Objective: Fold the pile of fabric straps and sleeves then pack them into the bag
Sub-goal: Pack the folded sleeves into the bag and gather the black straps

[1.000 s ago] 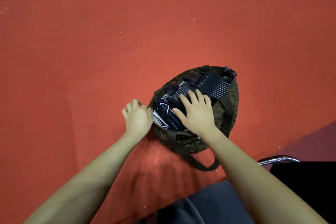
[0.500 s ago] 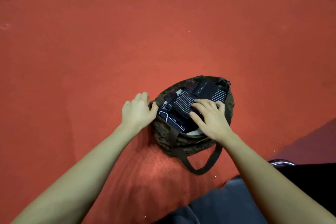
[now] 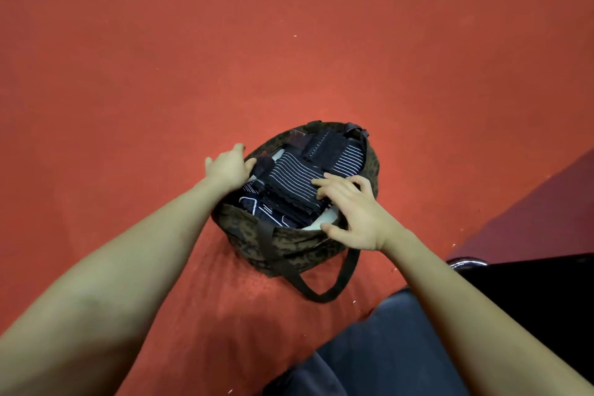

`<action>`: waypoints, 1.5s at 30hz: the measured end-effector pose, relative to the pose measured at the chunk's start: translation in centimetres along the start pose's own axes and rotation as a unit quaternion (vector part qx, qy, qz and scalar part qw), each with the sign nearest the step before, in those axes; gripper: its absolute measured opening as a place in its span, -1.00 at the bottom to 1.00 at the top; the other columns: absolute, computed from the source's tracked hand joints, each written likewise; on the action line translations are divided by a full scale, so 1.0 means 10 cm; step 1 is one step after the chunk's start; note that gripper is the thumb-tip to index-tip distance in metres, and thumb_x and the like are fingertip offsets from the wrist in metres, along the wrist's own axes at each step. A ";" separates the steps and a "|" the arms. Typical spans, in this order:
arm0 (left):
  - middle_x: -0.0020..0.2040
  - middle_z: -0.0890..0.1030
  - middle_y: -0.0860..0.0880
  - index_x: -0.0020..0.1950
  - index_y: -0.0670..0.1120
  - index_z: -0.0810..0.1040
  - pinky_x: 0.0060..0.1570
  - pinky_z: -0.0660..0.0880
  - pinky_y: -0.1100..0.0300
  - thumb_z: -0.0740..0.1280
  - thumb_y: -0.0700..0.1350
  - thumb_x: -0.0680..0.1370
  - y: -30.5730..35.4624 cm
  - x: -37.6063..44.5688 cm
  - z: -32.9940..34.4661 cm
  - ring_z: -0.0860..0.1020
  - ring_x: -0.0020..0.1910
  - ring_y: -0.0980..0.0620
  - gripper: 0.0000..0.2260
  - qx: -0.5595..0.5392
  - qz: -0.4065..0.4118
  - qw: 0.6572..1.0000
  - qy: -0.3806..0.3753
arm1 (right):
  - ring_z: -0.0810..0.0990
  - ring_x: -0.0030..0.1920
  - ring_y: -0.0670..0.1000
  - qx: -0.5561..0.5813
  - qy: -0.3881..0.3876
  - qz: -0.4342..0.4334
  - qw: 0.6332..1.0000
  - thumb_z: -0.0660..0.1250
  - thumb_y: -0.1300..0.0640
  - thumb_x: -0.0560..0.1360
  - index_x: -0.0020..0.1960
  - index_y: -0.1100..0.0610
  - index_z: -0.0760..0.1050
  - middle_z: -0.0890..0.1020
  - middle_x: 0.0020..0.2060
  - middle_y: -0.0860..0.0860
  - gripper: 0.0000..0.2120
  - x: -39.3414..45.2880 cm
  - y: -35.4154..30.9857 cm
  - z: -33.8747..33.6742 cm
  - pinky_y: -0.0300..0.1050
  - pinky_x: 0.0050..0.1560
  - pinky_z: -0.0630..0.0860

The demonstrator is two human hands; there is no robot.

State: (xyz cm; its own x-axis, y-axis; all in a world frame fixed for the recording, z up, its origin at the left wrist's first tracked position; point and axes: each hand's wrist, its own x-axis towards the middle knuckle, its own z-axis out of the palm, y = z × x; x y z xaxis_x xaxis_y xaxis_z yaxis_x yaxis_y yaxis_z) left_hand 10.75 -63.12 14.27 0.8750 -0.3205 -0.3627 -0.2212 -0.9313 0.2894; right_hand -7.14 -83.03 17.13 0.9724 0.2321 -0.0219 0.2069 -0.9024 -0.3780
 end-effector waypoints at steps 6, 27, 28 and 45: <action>0.06 0.59 -0.23 0.13 -0.17 0.44 0.03 0.28 0.01 0.11 -0.07 0.66 0.05 -0.06 0.10 0.52 0.08 -0.24 -0.78 0.003 0.060 0.992 0.112 | 0.27 0.42 0.04 -0.023 0.026 0.021 0.999 0.17 -0.07 0.28 0.05 0.10 0.47 0.45 0.35 -0.01 -0.59 -0.13 0.10 -0.06 -0.08 0.33 -0.02; -0.23 0.56 -0.12 -0.05 -0.19 0.59 -0.28 0.22 0.13 0.18 -0.07 0.62 0.14 -0.52 -0.17 0.54 -0.31 -0.17 -0.74 -0.005 0.289 0.914 0.286 | 0.37 -0.24 0.02 -0.173 0.285 0.003 0.943 0.11 0.04 0.64 -0.14 0.15 0.51 0.45 -0.28 0.01 -0.69 -0.06 -0.36 -0.06 -0.02 -0.05 0.21; -0.27 0.54 -0.11 -0.09 -0.18 0.60 -0.30 0.21 0.14 0.15 -0.05 0.61 0.14 -0.55 -0.20 0.53 -0.36 -0.15 -0.71 0.011 0.309 0.904 0.297 | 0.36 -0.25 0.01 -0.174 0.291 0.007 0.941 0.11 0.04 0.64 -0.14 0.15 0.51 0.44 -0.28 0.01 -0.69 -0.08 -0.42 -0.07 -0.02 -0.05 0.21; -0.10 0.54 -0.13 -0.15 -0.15 0.61 -0.14 0.16 0.12 0.20 -0.04 0.55 0.27 -1.20 -0.43 0.51 -0.29 -0.11 -0.74 -0.011 0.492 0.813 0.310 | 0.42 -0.35 0.05 -0.348 0.374 0.101 0.854 0.15 0.05 0.65 -0.18 0.11 0.57 0.44 -0.36 -0.02 -0.68 -0.69 -1.47 0.06 -0.03 -0.16 0.23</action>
State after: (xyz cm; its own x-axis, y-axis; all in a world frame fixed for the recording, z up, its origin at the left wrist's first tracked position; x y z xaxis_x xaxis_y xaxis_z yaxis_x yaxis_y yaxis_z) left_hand 1.51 -61.02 23.20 0.3287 -0.7539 0.5689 -0.9443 -0.2703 0.1874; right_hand -16.94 -71.08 22.26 0.7391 -0.0151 0.6734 -0.2121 -0.9541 0.2114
